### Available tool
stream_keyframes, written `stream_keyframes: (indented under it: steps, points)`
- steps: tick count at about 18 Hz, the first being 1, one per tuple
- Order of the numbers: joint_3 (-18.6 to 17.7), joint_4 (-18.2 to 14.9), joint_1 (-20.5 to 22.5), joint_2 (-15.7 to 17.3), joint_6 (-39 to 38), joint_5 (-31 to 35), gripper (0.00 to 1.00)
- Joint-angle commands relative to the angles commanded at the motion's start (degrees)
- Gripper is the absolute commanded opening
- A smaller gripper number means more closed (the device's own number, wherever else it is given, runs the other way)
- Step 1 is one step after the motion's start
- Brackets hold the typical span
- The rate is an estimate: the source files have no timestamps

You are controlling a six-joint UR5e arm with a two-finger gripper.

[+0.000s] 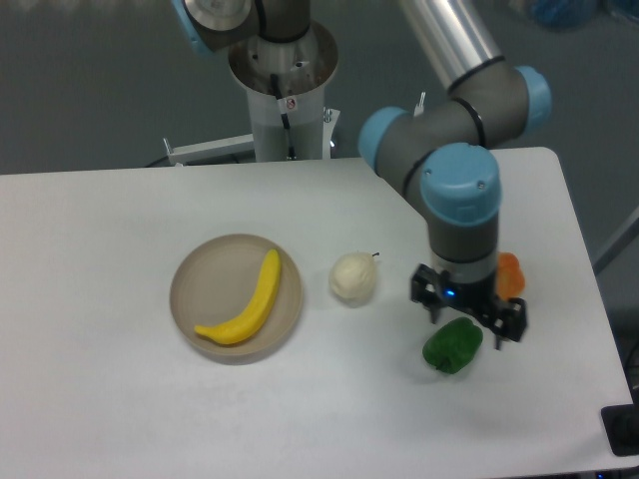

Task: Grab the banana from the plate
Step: 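Move the open gripper over the yellow banana on the tan plate, then lower the gripper and close it around the banana's middle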

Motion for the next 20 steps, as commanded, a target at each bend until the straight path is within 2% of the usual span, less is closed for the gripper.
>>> stream_keyframes:
  steps: [4, 11, 13, 17, 20]
  points:
    - [-7.74, 1.58, -2.81, 3.43, -4.05, -3.34, 1.00]
    - [-17.33, 11.68, -9.58, 3.09, -10.20, -3.61, 1.00]
    - [-18.48, 14.24, -10.55, 2.91, -11.78, -3.61, 1.00]
    - [-19.62, 14.86, -14.24, 1.16, -14.86, -3.08, 1.00]
    - [-19.88, 14.94, -15.04, 0.63, -15.83, -2.99, 1.00]
